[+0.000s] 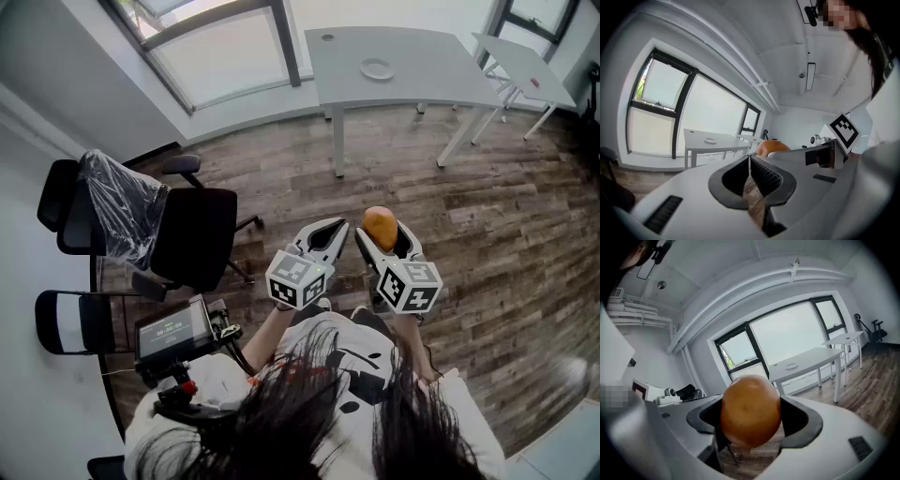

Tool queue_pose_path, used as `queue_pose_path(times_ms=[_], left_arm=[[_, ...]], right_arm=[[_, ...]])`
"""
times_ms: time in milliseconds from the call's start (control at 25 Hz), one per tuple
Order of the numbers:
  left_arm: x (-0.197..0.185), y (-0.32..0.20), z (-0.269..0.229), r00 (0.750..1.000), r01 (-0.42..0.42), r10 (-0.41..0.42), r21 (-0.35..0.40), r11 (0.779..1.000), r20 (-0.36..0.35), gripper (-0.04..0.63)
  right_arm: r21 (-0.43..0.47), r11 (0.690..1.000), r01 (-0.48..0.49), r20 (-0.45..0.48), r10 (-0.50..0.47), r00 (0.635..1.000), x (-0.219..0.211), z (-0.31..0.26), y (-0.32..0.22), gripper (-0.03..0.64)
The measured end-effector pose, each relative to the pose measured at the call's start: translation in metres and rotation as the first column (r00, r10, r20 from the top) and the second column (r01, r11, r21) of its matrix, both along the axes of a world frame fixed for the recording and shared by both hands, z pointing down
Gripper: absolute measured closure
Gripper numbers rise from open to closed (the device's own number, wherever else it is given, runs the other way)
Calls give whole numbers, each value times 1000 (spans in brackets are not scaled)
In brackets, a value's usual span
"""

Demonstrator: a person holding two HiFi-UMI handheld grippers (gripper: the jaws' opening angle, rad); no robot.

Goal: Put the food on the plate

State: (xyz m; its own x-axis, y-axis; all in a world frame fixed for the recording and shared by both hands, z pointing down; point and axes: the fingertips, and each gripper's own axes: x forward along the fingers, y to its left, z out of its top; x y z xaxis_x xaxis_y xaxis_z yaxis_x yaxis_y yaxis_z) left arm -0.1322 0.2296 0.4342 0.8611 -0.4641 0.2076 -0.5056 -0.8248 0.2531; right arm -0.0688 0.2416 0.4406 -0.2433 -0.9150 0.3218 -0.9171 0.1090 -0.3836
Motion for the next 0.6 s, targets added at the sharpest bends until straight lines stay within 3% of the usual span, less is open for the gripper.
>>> queue_pose_path(times_ms=[600], left_arm=[[-7, 3, 2, 1000, -27, 27, 13, 1000, -6, 589]], right_arm=[[22, 999, -48, 26, 48, 999, -1, 5, 2, 245]])
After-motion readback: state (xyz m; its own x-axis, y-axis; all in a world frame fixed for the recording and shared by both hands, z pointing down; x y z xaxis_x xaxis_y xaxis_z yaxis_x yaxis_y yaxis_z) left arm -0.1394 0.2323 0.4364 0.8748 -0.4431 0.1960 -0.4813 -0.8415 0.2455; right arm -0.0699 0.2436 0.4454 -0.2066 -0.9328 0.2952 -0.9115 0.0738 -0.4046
